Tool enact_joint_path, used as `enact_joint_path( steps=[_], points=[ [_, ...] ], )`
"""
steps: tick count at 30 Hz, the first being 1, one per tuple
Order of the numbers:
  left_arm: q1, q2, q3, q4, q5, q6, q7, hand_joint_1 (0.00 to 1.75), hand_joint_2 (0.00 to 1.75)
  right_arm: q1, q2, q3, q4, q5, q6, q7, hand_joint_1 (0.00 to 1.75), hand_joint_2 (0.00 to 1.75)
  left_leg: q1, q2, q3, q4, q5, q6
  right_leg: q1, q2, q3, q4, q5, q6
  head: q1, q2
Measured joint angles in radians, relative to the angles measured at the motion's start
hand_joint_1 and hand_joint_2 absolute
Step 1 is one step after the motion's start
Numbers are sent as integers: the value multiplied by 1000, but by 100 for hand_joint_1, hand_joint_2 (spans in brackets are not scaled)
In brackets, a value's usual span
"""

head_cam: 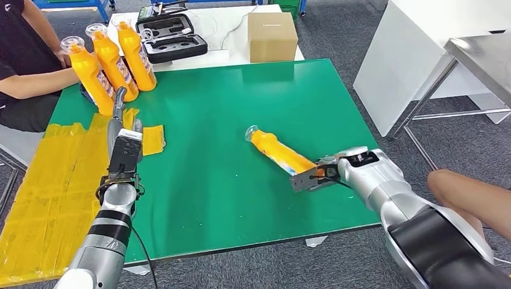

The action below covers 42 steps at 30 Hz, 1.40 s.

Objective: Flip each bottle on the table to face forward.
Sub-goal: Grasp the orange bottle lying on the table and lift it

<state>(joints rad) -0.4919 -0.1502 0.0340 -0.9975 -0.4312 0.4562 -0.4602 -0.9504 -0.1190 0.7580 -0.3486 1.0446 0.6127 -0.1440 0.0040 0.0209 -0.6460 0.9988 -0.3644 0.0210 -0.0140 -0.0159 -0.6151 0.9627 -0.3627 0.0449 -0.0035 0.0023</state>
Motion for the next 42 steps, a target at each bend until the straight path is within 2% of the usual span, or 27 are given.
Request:
enact_joint_path(
  steps=[3,6,10,20,24,31,35,42],
  points=[
    [-1,3,1,8,11,0,-11,0,0,-63,-15,15,-16,-41,111,-37,0,0,0,0,-5,0,2,0,0,0,-5,1,1,1,0,0],
    [-1,4,2,15,18,0,-18,0,0,-123,-30,44,-42,-83,170,-45,0,0,0,-1,-9,0,2,0,0,0,-8,1,1,1,0,0],
    [-2,6,5,21,20,1,-21,0,0,-158,-45,78,-68,-122,176,-37,0,0,0,-1,-11,0,2,0,0,-1,-10,1,1,1,0,0],
    [-4,9,10,24,26,5,-23,0,0,-169,-79,185,-120,-226,155,5,0,0,0,-1,-14,0,2,0,0,-1,-12,1,1,1,0,0],
    [4,11,13,16,29,8,-19,0,0,-175,-75,221,-127,-316,36,96,0,175,0,-1,-14,0,2,0,0,0,-13,1,1,1,0,0],
    [22,11,17,-20,18,4,-4,0,0,-165,-19,261,-110,-345,-133,167,0,175,0,-1,-15,0,2,0,0,-1,-14,1,0,1,0,0],
    [27,10,19,-36,5,2,9,0,0,-129,32,268,-93,-349,-234,208,0,175,0,-1,-15,0,2,0,0,-1,-14,1,0,1,0,0],
    [34,9,22,-52,-3,-3,18,0,0,-88,90,268,-63,-366,-256,222,0,175,0,-1,-16,0,2,0,0,-1,-15,1,0,1,0,0]
  ],
)
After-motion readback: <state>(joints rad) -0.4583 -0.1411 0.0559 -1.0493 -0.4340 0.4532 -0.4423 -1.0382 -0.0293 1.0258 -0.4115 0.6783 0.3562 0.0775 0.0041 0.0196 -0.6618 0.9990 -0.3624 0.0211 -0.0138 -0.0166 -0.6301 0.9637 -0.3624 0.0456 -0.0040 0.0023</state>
